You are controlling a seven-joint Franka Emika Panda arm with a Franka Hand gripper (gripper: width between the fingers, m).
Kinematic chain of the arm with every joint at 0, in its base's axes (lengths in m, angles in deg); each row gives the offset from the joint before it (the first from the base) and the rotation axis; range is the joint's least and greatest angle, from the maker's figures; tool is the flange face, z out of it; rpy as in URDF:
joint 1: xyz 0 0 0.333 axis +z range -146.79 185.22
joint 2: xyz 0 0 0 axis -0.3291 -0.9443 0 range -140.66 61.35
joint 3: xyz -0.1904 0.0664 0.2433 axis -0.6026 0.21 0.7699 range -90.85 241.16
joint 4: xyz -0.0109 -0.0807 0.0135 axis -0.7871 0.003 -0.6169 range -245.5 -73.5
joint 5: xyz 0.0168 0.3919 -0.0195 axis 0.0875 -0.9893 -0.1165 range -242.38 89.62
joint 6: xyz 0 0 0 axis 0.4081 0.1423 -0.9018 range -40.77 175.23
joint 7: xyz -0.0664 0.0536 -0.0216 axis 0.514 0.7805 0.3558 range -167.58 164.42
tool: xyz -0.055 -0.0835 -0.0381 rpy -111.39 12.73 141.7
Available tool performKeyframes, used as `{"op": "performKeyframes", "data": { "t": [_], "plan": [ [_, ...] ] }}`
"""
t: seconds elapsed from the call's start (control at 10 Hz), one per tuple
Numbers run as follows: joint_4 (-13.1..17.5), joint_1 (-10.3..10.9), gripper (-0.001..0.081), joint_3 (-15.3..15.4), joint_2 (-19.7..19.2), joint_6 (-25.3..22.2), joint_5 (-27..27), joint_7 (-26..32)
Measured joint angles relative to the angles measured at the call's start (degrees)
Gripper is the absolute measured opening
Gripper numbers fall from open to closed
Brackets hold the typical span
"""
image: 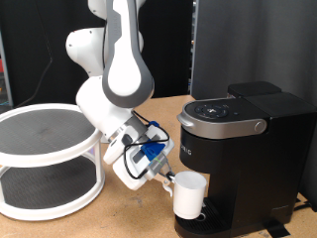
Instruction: Make a cup of coffee with the keurig machine
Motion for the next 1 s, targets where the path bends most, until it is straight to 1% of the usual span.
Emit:
{"op": "performKeyframes", "data": {
  "t": [0.6,1.0],
  "plan": [
    [1.22,0.02,0.0068,2.33,-2.18,0.37,-4.51,3.85],
    [1.95,0.02,0.0068,3.18,-4.6,0.49,-6.75,6.18]
  ]
}}
